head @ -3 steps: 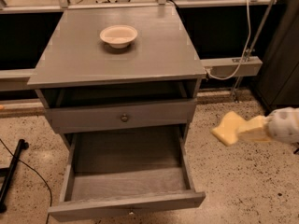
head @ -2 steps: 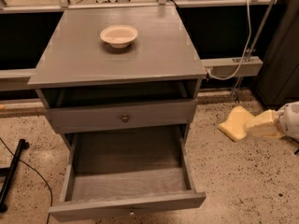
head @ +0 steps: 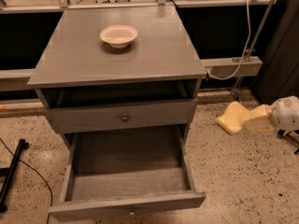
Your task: Pick sponge from middle drawer and place on counter
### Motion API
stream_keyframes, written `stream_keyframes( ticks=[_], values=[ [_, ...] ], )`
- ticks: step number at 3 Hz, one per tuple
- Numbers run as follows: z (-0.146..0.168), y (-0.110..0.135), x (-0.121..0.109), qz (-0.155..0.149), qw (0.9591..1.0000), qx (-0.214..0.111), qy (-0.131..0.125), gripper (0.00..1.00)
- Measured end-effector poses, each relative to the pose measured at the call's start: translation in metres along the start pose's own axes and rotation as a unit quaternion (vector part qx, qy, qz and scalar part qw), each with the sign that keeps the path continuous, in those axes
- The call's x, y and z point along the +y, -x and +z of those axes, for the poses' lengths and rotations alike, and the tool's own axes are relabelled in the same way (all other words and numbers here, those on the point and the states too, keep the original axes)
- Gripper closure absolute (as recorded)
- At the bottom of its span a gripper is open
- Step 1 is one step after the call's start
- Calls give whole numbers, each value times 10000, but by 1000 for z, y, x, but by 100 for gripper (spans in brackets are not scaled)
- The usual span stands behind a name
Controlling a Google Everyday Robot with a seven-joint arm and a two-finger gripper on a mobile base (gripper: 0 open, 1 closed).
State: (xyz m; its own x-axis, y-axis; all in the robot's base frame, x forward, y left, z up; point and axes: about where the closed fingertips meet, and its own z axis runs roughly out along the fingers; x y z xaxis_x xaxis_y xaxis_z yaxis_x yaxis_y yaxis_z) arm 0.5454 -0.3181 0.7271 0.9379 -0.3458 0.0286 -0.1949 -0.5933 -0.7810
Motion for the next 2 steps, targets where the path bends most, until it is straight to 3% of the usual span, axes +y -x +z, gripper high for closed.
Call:
stream_keyframes(
  ticks=[1,2],
  values=[
    [60,-47,27,32,9993,-372,-31,100],
    [93,-77,4,-138,9991,-377,-107,100]
  ],
)
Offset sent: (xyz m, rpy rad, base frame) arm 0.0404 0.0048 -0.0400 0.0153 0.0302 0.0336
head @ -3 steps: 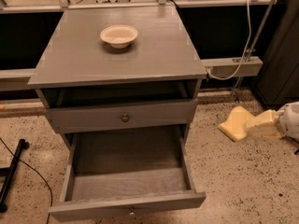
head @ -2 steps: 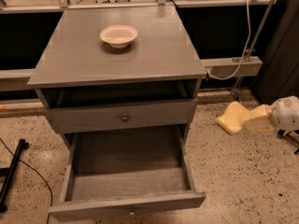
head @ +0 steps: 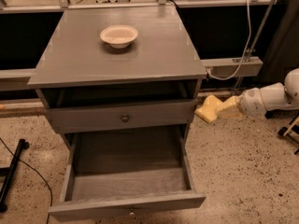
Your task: Pick sponge from middle drawer and place on counter
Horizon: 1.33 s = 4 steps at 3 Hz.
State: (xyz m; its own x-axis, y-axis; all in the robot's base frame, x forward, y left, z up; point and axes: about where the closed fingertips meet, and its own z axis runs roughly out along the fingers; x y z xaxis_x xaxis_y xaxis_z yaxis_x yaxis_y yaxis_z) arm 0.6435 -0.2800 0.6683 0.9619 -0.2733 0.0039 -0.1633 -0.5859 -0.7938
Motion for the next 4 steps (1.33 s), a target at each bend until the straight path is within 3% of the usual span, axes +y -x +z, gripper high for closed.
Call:
stream_keyframes(
  ticks=[4],
  values=[
    [-32,-12,-17,-221,9985,393,306,100]
  ],
)
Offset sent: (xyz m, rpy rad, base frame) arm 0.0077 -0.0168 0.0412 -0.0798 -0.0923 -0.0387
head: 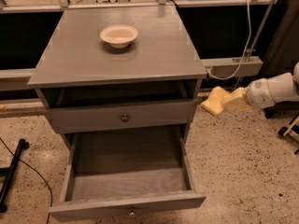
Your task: Pick sponge from middle drawer and place on counter
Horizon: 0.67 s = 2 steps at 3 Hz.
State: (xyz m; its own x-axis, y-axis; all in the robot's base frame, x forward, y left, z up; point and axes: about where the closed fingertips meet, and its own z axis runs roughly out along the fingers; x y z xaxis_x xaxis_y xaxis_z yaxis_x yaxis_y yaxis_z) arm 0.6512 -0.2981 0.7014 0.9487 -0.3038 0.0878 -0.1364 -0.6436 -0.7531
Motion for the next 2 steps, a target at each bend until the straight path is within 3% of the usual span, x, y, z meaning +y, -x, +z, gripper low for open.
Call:
stream_keyframes(
  ticks=[1,2],
  values=[
    [-17,-2,-3,87,9999,15,-115,100],
    [-64,0,-27,73,9991,218,-353,100]
  ],
)
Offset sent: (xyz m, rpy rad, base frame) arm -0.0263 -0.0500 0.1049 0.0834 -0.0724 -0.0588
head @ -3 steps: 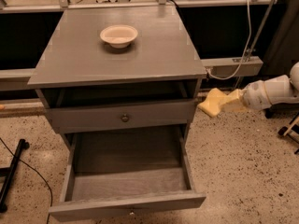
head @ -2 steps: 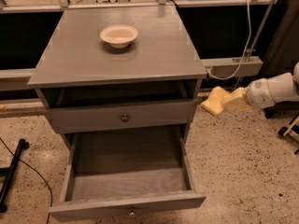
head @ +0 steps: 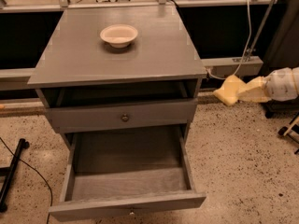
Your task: Pick sponge from middle drawer and place on counter
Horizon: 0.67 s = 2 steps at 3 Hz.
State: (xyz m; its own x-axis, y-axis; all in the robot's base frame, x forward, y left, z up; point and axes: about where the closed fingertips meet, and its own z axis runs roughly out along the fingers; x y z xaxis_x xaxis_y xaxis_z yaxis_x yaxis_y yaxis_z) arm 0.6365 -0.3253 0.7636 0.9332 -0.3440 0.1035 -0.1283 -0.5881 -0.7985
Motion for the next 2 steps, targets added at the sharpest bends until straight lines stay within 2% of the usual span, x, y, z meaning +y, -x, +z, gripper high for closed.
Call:
stream_keyframes(
  ticks=[1,2],
  values=[
    [-35,3,-23,-31,9996,214,-176,100],
    [-63,11,-58,-168,9985,335,-389,100]
  ],
)
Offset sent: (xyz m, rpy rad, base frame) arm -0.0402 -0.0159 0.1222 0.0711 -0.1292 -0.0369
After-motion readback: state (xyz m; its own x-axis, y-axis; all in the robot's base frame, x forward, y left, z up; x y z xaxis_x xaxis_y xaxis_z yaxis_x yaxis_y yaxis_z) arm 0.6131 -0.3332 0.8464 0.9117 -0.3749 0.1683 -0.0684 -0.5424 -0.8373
